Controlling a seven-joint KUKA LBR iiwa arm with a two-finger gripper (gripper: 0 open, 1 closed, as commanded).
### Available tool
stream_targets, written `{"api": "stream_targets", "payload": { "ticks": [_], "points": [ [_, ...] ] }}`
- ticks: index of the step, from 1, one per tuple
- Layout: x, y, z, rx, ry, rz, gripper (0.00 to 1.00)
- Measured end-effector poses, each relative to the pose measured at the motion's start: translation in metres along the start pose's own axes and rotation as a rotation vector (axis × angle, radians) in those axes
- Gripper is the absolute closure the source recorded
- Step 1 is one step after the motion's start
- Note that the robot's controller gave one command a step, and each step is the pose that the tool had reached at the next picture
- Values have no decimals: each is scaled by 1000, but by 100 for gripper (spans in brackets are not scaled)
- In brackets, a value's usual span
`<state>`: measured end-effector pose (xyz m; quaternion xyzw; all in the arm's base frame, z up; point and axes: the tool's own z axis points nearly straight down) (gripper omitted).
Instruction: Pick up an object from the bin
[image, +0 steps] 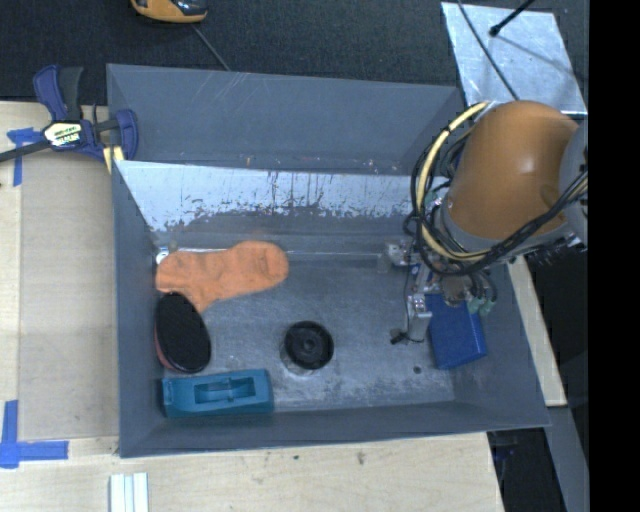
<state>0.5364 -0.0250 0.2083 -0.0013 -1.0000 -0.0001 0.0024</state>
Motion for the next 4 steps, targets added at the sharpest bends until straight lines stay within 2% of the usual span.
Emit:
{"api": "stream_targets", "payload": {
  "ticks": [1,2,3,4],
  "points": [
    [-1,0,-5,0,-8,-1,0],
    [0,43,63,0,-13,4,0],
    [-33,57,85,-1,-6,-9,0],
    [-23,86,115,1,-10,-148,0]
  ]
}}
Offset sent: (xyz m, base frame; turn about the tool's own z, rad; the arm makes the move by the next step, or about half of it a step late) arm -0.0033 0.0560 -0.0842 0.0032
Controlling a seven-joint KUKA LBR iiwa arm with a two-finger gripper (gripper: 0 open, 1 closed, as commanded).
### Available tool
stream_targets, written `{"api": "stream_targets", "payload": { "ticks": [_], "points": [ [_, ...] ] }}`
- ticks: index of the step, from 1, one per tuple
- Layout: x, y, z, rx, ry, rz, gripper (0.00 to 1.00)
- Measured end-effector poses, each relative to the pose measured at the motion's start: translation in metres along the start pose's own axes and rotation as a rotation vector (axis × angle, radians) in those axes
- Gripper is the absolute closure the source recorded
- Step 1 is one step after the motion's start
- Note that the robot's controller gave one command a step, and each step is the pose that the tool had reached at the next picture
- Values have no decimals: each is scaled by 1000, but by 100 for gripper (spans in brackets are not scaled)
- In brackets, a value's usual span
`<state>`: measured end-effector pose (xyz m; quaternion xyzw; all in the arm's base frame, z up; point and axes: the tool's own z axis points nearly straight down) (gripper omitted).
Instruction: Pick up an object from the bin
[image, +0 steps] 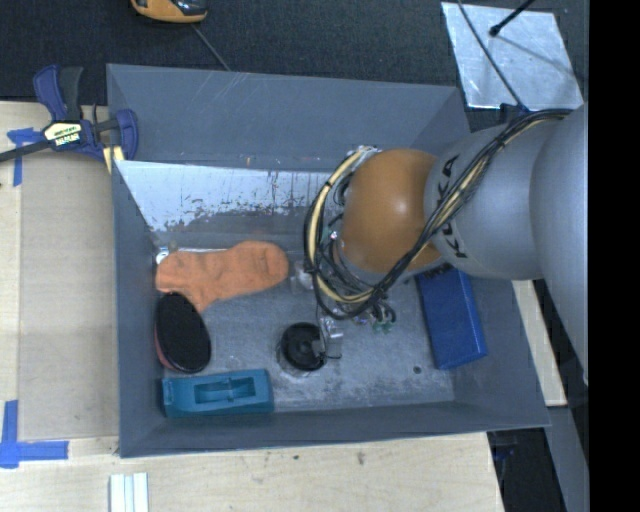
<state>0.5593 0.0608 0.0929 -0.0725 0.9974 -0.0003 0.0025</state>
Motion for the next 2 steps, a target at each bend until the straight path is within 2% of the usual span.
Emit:
{"api": "stream_targets", "payload": {
  "ticks": [1,2],
  "points": [
    [27,2,18,-1,-4,-132,100],
    [27,2,18,-1,-4,-132,100]
  ]
}}
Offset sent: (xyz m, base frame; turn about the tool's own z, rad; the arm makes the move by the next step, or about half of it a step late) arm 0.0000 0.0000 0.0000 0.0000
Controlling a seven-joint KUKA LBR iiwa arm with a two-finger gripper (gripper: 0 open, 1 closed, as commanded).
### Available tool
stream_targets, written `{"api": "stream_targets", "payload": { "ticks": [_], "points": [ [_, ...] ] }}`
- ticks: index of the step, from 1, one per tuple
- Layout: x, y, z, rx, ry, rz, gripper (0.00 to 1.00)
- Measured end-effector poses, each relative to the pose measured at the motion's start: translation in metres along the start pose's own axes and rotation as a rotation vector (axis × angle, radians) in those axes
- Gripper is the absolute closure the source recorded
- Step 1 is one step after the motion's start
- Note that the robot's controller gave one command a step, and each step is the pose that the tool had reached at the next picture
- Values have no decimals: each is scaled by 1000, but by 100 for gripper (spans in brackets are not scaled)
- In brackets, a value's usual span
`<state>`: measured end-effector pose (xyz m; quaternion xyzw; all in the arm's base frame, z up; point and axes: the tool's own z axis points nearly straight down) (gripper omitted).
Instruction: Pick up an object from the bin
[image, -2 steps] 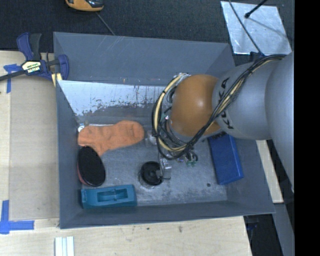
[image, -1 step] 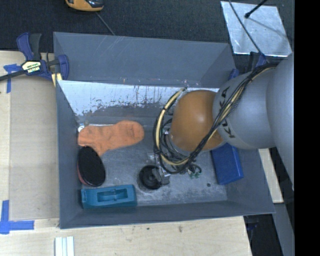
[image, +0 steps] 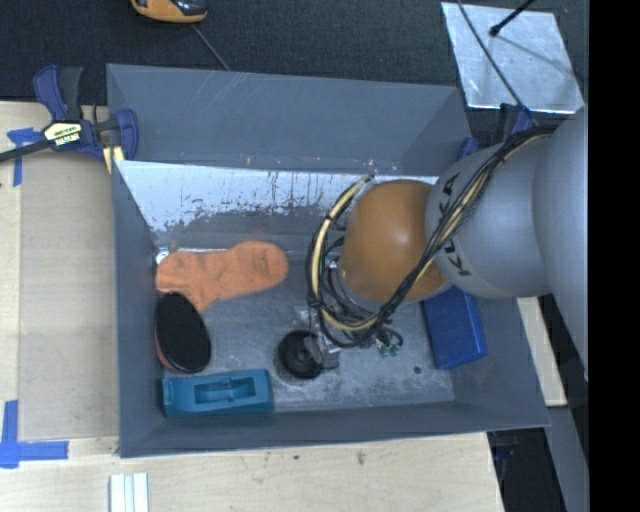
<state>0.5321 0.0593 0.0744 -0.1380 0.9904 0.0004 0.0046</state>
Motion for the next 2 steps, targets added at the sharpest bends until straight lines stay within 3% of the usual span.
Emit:
{"api": "stream_targets", "payload": {
  "ticks": [1,2],
  "points": [
    [16,14,-7,0,5,5,100],
    [-7,9,-203,0,9,7,100]
  ]
}}
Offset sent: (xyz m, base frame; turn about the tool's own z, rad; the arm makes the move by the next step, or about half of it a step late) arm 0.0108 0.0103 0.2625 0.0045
